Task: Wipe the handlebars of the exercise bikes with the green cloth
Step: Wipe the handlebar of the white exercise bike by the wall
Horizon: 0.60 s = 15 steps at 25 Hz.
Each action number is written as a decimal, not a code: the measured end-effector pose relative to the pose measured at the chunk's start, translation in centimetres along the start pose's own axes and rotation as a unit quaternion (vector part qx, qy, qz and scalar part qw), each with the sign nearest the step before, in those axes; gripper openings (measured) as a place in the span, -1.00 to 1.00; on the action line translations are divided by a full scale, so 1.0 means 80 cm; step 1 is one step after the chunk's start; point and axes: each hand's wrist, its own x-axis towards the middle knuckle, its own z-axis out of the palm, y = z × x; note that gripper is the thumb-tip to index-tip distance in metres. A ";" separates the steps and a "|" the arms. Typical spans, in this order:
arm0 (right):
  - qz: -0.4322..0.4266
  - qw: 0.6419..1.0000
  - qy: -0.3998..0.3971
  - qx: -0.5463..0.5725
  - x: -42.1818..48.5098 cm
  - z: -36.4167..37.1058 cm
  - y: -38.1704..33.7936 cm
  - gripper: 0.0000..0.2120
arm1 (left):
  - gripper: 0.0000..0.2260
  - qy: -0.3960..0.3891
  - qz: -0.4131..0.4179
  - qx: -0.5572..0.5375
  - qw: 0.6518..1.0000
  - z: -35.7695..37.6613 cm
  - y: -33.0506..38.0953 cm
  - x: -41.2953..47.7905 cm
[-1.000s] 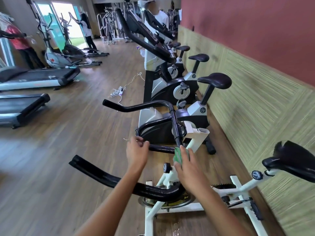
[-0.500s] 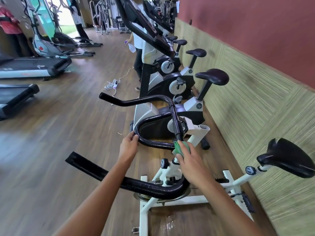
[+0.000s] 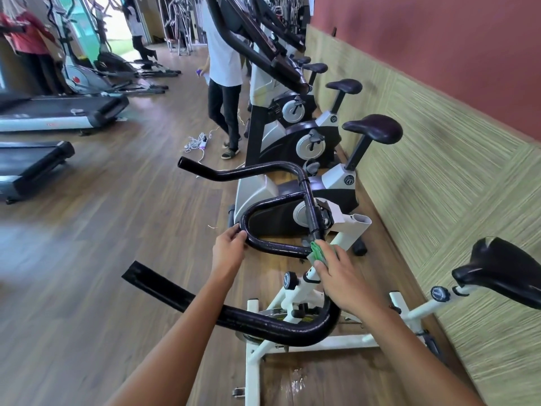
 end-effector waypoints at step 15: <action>0.005 0.997 -0.001 0.077 -0.014 -0.001 -0.001 -0.50 | -0.72 -0.002 -0.008 -0.023 1.000 0.001 -0.002 0.004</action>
